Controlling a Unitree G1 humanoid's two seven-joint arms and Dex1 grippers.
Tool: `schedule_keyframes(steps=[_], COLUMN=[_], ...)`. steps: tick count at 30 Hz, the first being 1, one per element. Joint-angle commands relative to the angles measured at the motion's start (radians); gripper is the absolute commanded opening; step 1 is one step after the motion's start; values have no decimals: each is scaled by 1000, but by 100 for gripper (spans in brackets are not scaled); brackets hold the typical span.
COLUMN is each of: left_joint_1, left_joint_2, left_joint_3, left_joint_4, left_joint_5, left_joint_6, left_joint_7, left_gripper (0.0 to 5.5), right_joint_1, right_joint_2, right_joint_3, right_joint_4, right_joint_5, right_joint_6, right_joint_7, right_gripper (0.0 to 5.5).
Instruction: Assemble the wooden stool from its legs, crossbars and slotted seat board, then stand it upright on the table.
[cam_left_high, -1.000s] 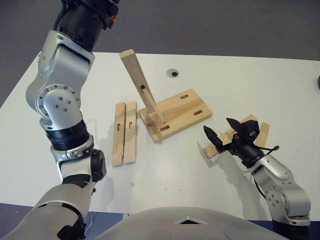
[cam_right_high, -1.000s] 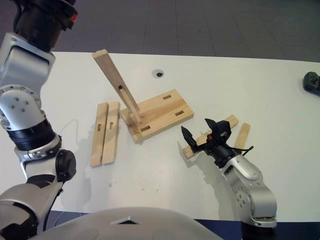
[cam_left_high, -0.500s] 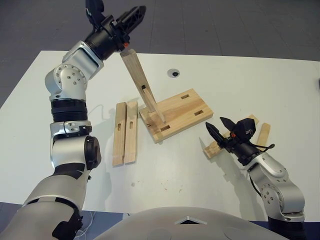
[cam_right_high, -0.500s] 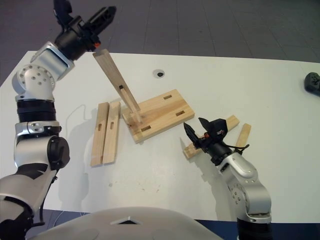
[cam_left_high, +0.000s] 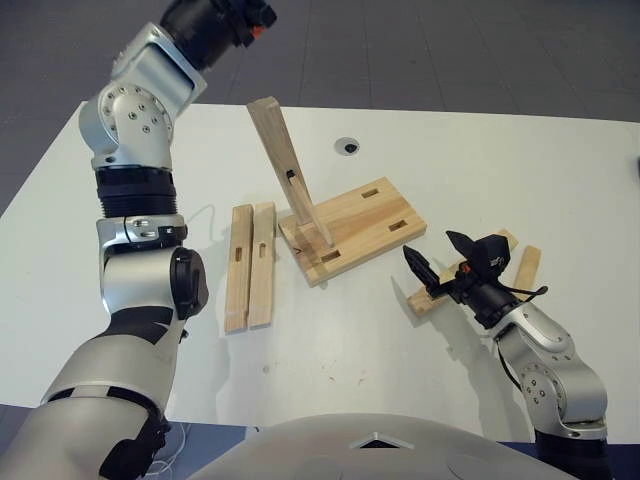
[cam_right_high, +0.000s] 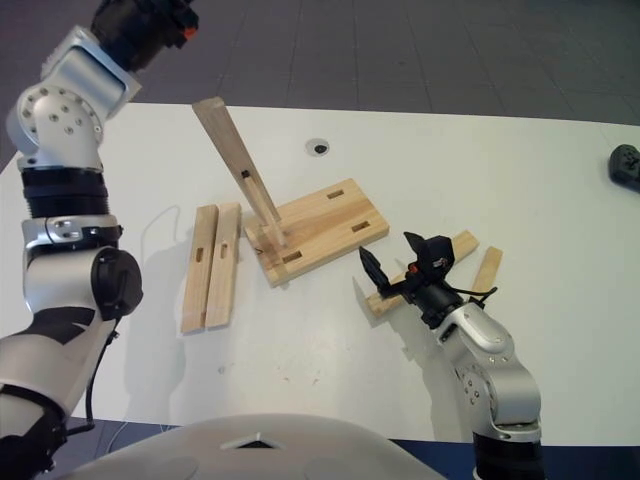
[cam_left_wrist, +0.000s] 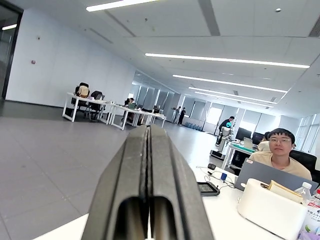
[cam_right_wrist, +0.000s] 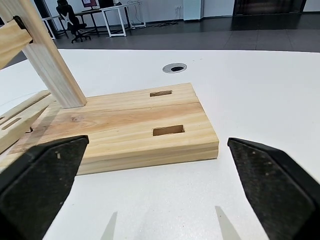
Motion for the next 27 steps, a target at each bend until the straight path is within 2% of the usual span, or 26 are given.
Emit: schedule_keyframes(steps=[1, 6, 9, 16, 23, 27], left_joint_1=[60, 313, 369, 282, 142, 60], left_joint_2=[-16, -80, -106, -95, -52, 41], left_joint_3=[-25, -91, -97, -12, 135, 138], left_joint_4=[13, 105, 72, 53, 22, 203], left_joint_5=[37, 148, 147, 64, -107, 32], left_joint_6=[-2, -45, -43, -9, 93, -80], left_joint_7=[-11, 31, 48, 77, 117, 131], left_gripper=[0, 0, 0, 0, 0, 69], right_joint_1=[0, 2, 0, 1, -6, -3], right_joint_2=[-5, -14, -22, -6, -11, -11], right_joint_3=[-7, -18, -31, -17, 6, 6], right_joint_4=[-10, -21, -21, -20, -17, -12], right_joint_5=[6, 7, 12, 5, -4, -9], right_joint_6=[5, 11, 16, 11, 16, 9], right_joint_7=[0, -2, 1, -10, -10, -13], right_gripper=[539, 539, 539, 539, 539, 540])
